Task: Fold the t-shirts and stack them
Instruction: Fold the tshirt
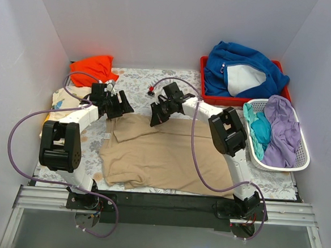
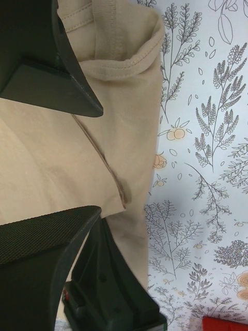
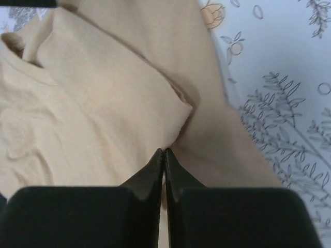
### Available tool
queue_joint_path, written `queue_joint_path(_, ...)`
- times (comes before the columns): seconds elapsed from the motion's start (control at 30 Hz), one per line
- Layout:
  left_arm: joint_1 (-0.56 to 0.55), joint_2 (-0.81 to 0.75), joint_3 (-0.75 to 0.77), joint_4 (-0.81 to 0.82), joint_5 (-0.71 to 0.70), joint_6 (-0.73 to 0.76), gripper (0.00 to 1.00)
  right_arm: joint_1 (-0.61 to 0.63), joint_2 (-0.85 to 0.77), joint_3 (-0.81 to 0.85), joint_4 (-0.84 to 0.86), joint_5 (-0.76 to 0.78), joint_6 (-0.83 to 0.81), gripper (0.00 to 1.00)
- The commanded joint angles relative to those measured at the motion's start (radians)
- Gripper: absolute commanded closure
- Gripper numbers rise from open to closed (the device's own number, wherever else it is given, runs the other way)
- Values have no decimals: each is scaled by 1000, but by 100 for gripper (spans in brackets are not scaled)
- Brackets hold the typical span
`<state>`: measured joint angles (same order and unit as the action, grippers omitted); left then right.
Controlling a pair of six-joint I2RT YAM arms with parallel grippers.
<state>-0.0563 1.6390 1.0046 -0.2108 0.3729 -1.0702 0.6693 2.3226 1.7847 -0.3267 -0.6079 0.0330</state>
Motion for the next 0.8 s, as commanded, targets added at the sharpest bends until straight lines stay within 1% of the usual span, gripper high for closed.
queue_joint_path(0.0, 0, -34, 9, -13, -15, 10, 32, 16, -137, -50, 43, -15, -30, 92)
queue_joint_path(0.07, 0, -36, 11, -13, -17, 10, 32, 26, -169, -80, 48, -18, -30, 90)
queue_joint_path(0.1, 0, -36, 11, -13, -19, 10, 32, 35, -176, -105, 48, -20, -57, 89)
queue_joint_path(0.33, 0, -38, 11, -18, -20, 16, 32, 91, -213, -205, 48, -78, -67, 89)
queue_joint_path(0.5, 0, -36, 12, -21, -22, 16, 32, 144, -267, -306, 40, -60, -58, 90)
queue_joint_path(0.6, 0, -38, 12, -24, -23, 16, 32, 147, -318, -372, 92, 17, -39, 75)
queue_joint_path(0.63, 0, -36, 14, -24, -20, 18, 32, 147, -328, -376, 98, 86, -41, 64)
queue_joint_path(0.7, 0, -34, 14, -24, -17, 16, 32, 144, -341, -355, 103, 138, -41, 59)
queue_joint_path(0.73, 0, -33, 14, -24, -15, 15, 32, 139, -341, -341, 104, 176, -18, 55)
queue_joint_path(0.77, 0, -33, 12, -24, -12, 10, 32, 138, -338, -312, 103, 189, -16, 54)
